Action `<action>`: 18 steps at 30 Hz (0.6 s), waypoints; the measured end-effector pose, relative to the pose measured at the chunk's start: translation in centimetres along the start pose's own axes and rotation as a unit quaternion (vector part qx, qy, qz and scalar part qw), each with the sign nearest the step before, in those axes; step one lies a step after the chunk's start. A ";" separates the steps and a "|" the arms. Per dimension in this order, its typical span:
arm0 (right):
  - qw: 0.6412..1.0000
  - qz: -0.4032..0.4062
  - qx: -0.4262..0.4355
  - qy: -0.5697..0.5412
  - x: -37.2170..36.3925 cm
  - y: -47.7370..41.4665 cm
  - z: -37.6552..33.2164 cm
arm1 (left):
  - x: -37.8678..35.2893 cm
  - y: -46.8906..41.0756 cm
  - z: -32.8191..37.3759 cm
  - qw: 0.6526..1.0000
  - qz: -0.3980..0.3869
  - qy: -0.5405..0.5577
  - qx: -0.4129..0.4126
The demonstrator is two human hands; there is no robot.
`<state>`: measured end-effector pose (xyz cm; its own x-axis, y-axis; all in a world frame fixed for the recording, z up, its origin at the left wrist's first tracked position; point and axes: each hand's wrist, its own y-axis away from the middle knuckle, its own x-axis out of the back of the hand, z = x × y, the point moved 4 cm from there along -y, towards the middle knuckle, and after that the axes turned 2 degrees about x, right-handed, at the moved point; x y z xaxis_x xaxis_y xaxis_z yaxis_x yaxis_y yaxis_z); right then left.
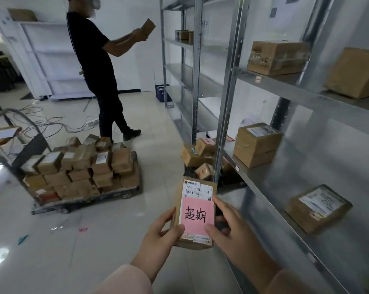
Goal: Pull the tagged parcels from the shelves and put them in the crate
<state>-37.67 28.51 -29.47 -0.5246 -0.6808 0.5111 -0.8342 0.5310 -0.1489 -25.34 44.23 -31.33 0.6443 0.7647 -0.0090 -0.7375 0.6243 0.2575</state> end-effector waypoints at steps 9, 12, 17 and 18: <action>0.999 0.005 -0.031 -0.025 -5.2 -16.7 0.9 | 5.7 -19.1 3.6 0.998 -0.055 0.002 0.023; 0.999 0.017 -0.048 -0.009 -6.6 -21.4 1.5 | 7.2 -24.9 4.9 0.997 -0.074 -0.009 0.024; 0.996 0.022 -0.082 0.012 -7.3 -27.1 4.2 | 7.1 -33.0 5.7 0.992 -0.111 0.001 0.066; 0.995 0.025 -0.094 0.009 -7.2 -28.2 4.8 | 6.9 -34.5 5.8 0.991 -0.118 -0.001 0.071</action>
<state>-11.17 15.94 -33.01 -0.5594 -0.6431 0.5229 -0.7602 0.6495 -0.0145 5.69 27.03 -34.71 0.7953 0.6005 -0.0828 -0.5315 0.7565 0.3810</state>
